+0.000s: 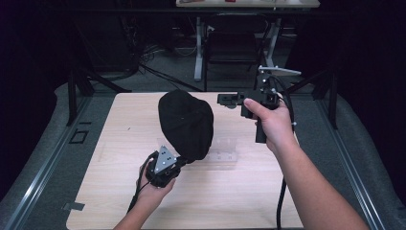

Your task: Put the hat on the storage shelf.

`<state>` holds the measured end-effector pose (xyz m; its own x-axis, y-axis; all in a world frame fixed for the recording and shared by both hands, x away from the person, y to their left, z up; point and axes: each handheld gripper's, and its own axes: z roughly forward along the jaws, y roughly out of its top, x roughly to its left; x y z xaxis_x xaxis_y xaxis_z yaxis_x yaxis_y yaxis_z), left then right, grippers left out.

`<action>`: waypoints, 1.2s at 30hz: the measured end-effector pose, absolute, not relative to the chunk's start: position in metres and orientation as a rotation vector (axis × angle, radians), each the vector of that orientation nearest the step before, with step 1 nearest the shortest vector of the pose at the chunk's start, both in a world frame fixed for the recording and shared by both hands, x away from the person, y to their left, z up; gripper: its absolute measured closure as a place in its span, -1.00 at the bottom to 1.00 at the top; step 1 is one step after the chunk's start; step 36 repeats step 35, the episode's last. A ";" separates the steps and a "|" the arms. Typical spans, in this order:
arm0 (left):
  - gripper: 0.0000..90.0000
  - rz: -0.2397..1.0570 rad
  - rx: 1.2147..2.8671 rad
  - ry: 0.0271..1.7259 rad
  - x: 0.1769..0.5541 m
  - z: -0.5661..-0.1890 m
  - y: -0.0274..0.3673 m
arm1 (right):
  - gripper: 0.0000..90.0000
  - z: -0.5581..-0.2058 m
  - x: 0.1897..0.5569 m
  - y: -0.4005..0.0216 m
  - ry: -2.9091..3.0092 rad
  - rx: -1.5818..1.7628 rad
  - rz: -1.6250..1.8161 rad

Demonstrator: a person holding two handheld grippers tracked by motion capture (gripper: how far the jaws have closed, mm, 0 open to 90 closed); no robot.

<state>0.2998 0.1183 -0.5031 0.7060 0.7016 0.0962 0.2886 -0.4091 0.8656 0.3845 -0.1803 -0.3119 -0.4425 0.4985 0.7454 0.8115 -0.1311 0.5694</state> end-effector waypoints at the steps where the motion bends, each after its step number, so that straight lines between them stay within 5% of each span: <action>1: 0.89 0.574 2.007 0.764 0.300 -0.505 0.118 | 0.65 -0.312 0.384 -0.181 -1.864 -1.468 -1.595; 17: 0.84 0.500 1.959 0.856 0.301 -0.520 0.134 | 0.63 -0.317 0.379 -0.195 -1.885 -1.496 -1.595; 36: 0.21 0.481 1.890 0.884 0.283 -0.517 0.172 | 0.51 -0.328 0.363 -0.206 -1.978 -1.549 -1.583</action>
